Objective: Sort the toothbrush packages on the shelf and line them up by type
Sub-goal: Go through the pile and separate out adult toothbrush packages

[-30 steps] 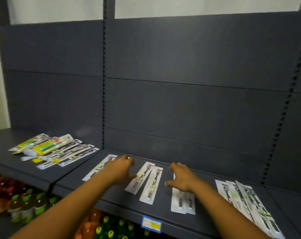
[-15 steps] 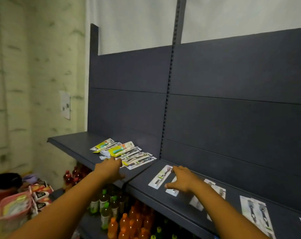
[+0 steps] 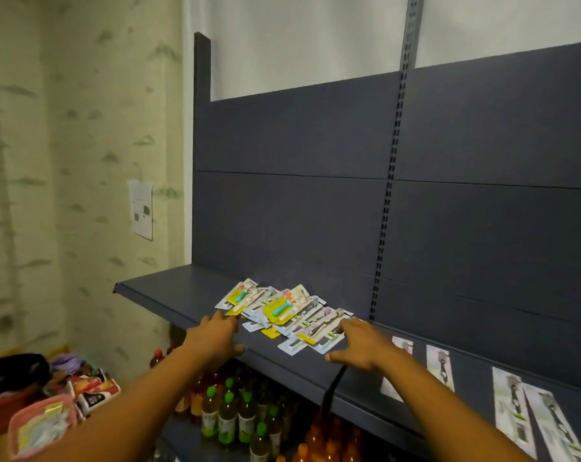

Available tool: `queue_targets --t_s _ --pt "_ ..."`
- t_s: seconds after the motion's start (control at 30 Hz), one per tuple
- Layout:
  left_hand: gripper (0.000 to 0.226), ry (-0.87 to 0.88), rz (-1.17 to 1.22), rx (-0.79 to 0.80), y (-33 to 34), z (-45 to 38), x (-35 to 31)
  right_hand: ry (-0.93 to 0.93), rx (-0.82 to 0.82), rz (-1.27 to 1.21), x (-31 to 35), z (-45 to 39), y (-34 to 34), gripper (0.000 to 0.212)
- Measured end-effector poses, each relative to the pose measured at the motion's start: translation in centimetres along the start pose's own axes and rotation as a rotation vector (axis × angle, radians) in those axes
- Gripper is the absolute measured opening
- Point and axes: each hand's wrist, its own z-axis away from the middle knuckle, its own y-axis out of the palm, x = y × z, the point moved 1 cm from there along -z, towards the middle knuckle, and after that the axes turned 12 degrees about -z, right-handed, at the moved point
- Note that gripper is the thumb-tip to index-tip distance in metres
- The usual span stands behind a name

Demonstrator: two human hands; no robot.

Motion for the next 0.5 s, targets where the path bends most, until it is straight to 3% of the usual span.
queue_targets --t_s 0.5 --pt "0.052 0.003 0.06 0.06 3.9 -18.4 9.1 0.041 -0.016 -0.092 3.7 -21.5 3.6 0.075"
